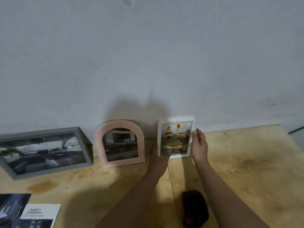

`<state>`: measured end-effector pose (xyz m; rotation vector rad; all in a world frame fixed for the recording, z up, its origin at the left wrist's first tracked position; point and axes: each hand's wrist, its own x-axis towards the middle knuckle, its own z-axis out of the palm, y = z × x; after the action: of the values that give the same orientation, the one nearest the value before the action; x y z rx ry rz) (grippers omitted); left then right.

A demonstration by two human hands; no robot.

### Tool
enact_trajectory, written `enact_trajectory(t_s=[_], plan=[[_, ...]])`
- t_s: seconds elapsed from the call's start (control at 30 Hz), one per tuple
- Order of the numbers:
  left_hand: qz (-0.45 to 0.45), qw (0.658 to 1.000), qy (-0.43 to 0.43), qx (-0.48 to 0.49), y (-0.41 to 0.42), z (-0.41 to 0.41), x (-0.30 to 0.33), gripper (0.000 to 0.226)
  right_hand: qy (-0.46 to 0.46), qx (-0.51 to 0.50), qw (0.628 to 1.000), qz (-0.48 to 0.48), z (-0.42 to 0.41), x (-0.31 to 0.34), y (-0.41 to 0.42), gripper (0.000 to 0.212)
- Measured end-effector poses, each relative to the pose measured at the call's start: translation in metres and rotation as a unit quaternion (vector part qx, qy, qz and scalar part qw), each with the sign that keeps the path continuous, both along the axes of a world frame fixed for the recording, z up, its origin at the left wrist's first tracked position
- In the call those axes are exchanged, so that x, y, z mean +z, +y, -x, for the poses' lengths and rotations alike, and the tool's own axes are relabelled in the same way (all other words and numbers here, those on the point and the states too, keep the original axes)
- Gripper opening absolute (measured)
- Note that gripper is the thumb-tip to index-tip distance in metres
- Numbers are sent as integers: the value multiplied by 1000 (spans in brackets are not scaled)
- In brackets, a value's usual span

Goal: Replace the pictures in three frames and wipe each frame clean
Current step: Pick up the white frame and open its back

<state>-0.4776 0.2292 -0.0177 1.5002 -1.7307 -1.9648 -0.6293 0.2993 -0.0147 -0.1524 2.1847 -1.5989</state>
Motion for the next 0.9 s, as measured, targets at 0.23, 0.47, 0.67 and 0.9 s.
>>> enact_trajectory(t_s=[0.23, 0.47, 0.67, 0.9], plan=[[-1, 999, 35, 8, -4, 3, -5, 47, -38, 59, 998, -4, -6, -3, 12, 39], [45, 998, 41, -10, 31, -89, -6, 12, -74, 43, 996, -8, -76, 7, 59, 32], [54, 998, 41, 19, 41, -189, 5, 12, -140, 151, 978, -41, -167, 37, 76, 38], [310, 948, 22, -67, 29, -297, 33, 21, -102, 173, 979, -40, -253, 66, 67, 23]])
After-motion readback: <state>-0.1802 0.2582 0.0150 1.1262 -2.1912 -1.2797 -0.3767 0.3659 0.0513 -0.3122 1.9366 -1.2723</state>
